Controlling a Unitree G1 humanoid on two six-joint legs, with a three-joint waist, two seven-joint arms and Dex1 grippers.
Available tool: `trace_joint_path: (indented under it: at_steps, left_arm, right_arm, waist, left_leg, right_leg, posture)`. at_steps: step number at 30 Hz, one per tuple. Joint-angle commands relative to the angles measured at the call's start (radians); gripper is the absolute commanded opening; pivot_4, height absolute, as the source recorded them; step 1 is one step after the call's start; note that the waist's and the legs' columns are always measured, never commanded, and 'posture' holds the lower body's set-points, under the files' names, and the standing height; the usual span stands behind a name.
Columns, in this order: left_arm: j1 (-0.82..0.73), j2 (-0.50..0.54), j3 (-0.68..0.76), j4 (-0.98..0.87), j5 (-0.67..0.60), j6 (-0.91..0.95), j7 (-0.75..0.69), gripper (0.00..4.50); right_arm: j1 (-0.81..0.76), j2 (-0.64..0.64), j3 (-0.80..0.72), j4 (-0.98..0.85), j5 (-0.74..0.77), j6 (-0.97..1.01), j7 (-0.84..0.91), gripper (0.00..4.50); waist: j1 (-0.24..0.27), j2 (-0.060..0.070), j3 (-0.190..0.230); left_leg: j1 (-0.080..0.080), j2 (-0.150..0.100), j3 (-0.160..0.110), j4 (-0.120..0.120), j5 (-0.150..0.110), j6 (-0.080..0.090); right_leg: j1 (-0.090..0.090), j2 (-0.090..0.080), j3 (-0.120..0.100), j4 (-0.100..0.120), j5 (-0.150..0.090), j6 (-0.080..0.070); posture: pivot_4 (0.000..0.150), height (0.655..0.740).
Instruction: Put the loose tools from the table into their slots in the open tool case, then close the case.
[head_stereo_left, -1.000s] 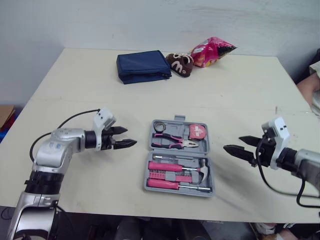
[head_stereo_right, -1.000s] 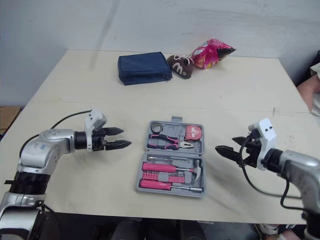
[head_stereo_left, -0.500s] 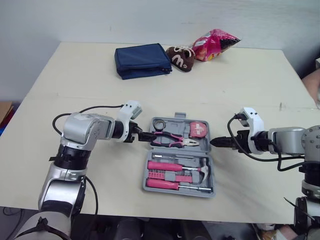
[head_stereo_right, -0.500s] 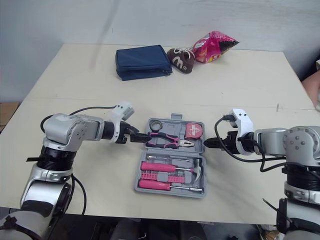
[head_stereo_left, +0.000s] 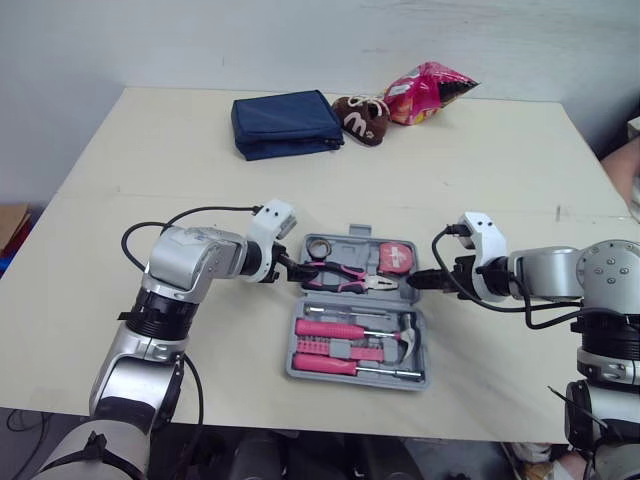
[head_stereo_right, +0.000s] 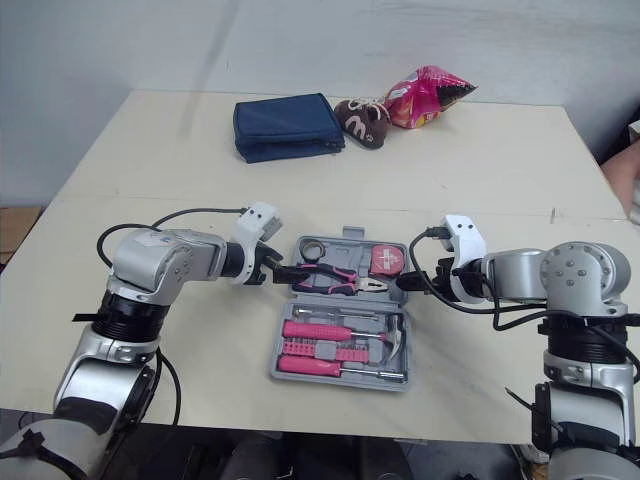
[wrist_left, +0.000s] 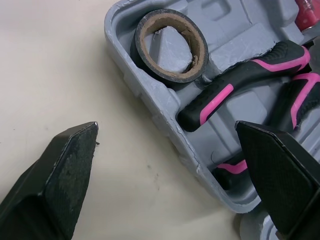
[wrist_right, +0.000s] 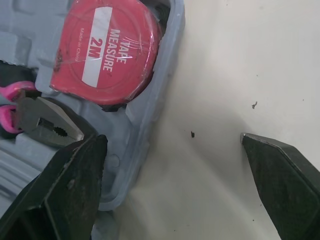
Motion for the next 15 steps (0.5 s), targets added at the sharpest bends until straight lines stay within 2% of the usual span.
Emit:
trace_joint_path:
  at_steps: [1,5,6,8,10,15]
  left_arm:
    - [0.029,-0.002,-0.033,0.006,0.036,-0.009,0.034,4.47]
    - [0.036,-0.018,-0.053,-0.006,0.045,-0.017,0.055,4.47]
    - [0.038,-0.019,-0.057,-0.009,0.049,-0.016,0.059,4.50]
    - [0.042,-0.019,-0.060,-0.013,0.054,-0.013,0.066,3.94]
    - [0.050,-0.023,-0.059,-0.017,0.056,-0.012,0.070,3.21]
    - [0.076,-0.053,-0.038,-0.032,0.043,-0.010,0.068,0.96]
  right_arm:
    - [-0.002,-0.003,0.020,0.003,0.001,0.004,-0.038,4.50]
    - [0.006,0.024,0.011,0.000,-0.023,0.004,-0.061,4.50]
    - [0.007,0.032,0.010,-0.001,-0.028,0.004,-0.068,4.26]
    - [0.009,0.044,0.011,-0.006,-0.028,0.004,-0.079,3.69]
    - [0.015,0.065,0.012,-0.015,-0.029,0.004,-0.091,2.70]
    - [0.035,0.134,-0.028,-0.043,-0.054,0.004,-0.122,0.19]
  waist:
    - [0.000,0.000,0.000]
    - [0.001,-0.001,-0.001]
    - [0.000,-0.002,-0.001]
    - [0.000,-0.002,-0.001]
    - [0.000,-0.002,-0.001]
    - [-0.001,-0.003,-0.003]
  left_leg:
    - [0.001,0.000,0.000,0.000,0.000,0.000]
    - [0.004,0.000,-0.001,0.000,0.000,0.000]
    - [0.006,0.000,-0.001,0.000,0.000,0.000]
    - [0.009,0.000,-0.001,-0.001,0.000,0.000]
    - [0.010,0.000,0.000,-0.002,0.000,0.000]
    - [0.010,0.000,0.000,-0.003,0.000,-0.001]
  right_leg:
    - [0.001,0.000,0.000,0.000,0.000,0.000]
    - [0.005,0.000,-0.001,-0.001,0.000,0.000]
    - [0.008,0.000,-0.001,-0.002,0.000,0.000]
    - [0.011,0.000,0.000,-0.002,0.000,0.000]
    - [0.011,0.000,0.000,-0.002,0.000,0.000]
    - [0.010,0.000,0.000,-0.003,0.000,0.000]
  posture:
    - [0.150,0.7400]
    - [0.150,0.7400]
    - [0.150,0.7400]
    - [0.150,0.7400]
    - [0.150,0.7400]
    - [0.150,0.7400]
